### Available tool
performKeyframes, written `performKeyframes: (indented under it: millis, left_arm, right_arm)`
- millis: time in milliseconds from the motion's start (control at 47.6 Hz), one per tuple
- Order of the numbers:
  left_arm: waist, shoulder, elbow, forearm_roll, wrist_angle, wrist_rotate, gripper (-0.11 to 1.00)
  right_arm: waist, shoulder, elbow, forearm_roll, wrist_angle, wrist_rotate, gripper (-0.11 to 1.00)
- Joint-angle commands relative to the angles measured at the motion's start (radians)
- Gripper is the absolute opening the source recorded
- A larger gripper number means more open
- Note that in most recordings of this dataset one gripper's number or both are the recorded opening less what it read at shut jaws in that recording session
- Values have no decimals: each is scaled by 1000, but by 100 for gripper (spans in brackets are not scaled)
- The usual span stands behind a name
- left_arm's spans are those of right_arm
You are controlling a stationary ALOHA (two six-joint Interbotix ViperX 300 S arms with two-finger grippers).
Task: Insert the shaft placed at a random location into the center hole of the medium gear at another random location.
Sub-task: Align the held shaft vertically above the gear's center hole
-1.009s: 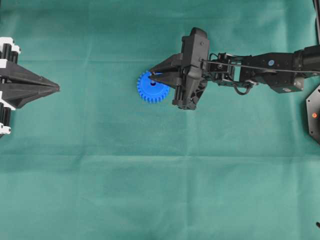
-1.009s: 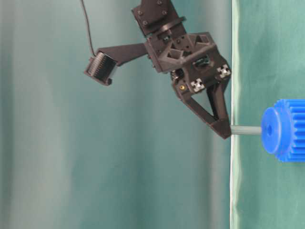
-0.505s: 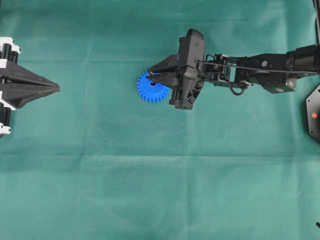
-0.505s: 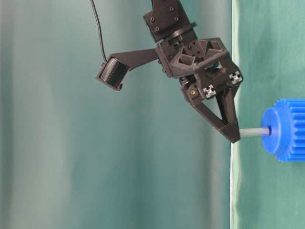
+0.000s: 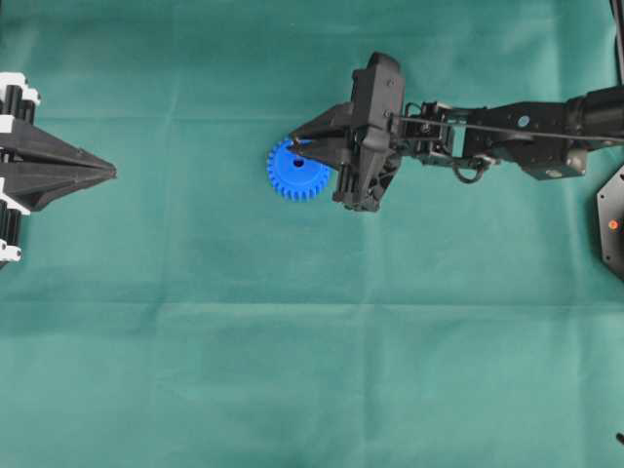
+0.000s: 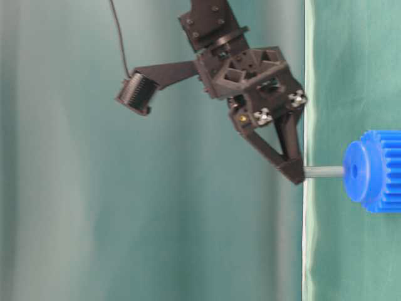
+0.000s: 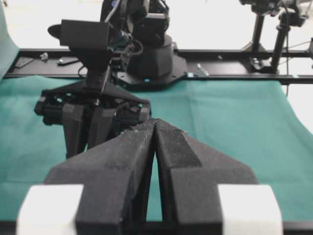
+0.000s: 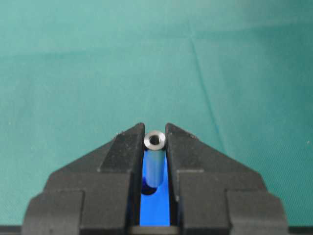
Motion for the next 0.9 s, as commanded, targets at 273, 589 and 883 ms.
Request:
performKeyframes:
  millis: [273,589,883]
  left_arm:
    - [-3,8,-20,2,-5,-2,0]
    - [-3,8,-21,2,-5,-2,0]
    - [-3,8,-20,2,-5,-2,0]
  right_arm:
    - [6,-40,-14,2,3,-11,13]
    - [8,-9,-15,3,-3,-11,13]
    - [0,35,-12,9,-17,-11,14]
